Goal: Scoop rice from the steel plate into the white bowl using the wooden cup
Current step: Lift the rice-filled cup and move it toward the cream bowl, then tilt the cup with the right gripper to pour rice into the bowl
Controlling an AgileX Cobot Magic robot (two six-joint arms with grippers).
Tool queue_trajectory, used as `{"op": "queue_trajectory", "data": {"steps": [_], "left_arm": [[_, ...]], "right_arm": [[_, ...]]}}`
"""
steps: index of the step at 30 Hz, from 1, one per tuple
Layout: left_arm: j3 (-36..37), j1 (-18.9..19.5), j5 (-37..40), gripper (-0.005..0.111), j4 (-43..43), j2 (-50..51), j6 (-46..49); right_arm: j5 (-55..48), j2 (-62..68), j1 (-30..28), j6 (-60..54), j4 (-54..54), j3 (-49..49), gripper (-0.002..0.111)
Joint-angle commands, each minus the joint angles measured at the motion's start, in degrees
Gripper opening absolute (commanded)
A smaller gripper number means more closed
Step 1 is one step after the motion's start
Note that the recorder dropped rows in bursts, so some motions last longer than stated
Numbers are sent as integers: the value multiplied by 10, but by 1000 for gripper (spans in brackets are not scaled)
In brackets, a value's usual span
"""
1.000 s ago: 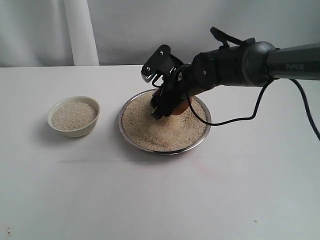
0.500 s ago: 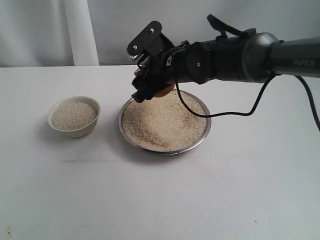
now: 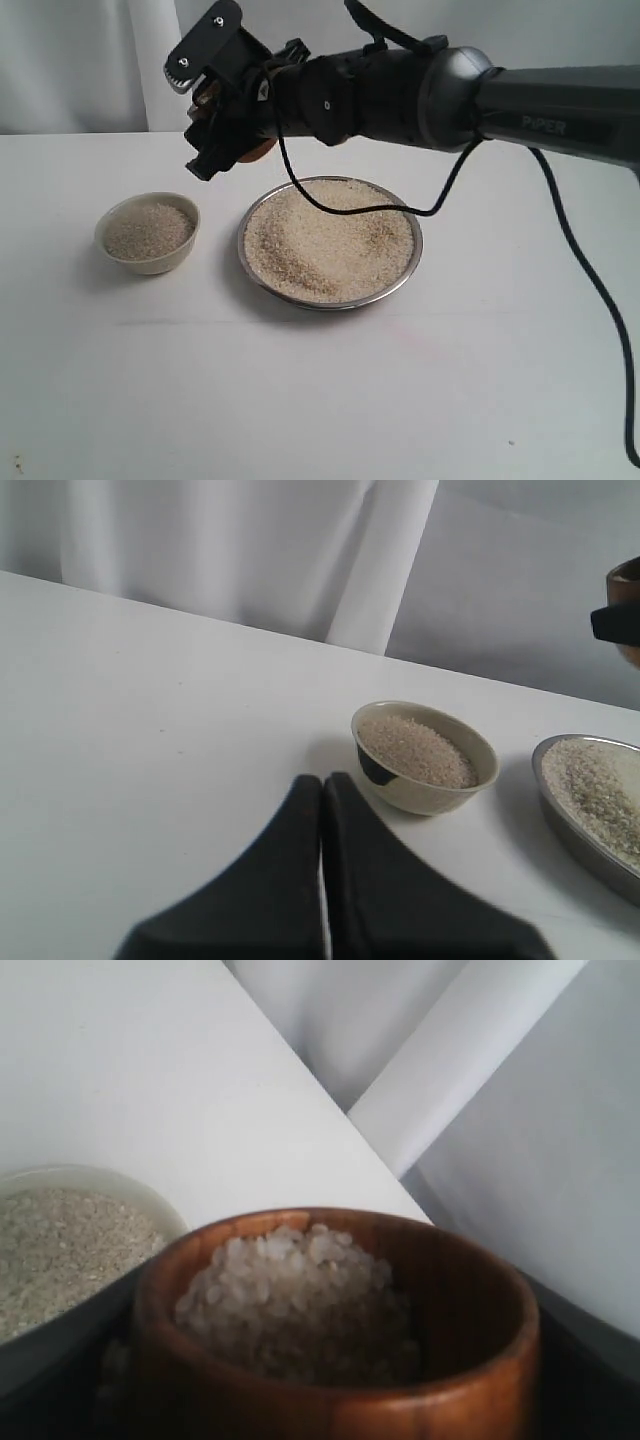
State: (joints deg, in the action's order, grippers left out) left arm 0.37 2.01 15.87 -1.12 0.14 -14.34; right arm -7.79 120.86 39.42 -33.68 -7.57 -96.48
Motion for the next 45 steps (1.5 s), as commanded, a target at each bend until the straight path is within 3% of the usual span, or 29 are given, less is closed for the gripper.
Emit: {"op": "queue_trajectory", "data": {"steps": [1, 14, 18, 21, 37, 45], "left_arm": [[-4, -3, -6, 0, 1, -1, -2], [-4, -3, -6, 0, 1, -1, -2], [-4, -3, -6, 0, 1, -1, -2], [-4, -3, -6, 0, 1, -1, -2], [-4, -3, -6, 0, 1, -1, -2], [-4, -3, -6, 0, 1, -1, -2]], "right_arm": [[-76, 46, 6, -14, 12, -93, 0], [-210, 197, 48, -13, 118, -339, 0], [-247, 229, 69, -12, 225, -383, 0], [-259, 244, 87, 5, 311, -391, 0], [-273, 275, 122, 8, 526, -392, 0], [-273, 275, 125, -62, 539, -392, 0]]}}
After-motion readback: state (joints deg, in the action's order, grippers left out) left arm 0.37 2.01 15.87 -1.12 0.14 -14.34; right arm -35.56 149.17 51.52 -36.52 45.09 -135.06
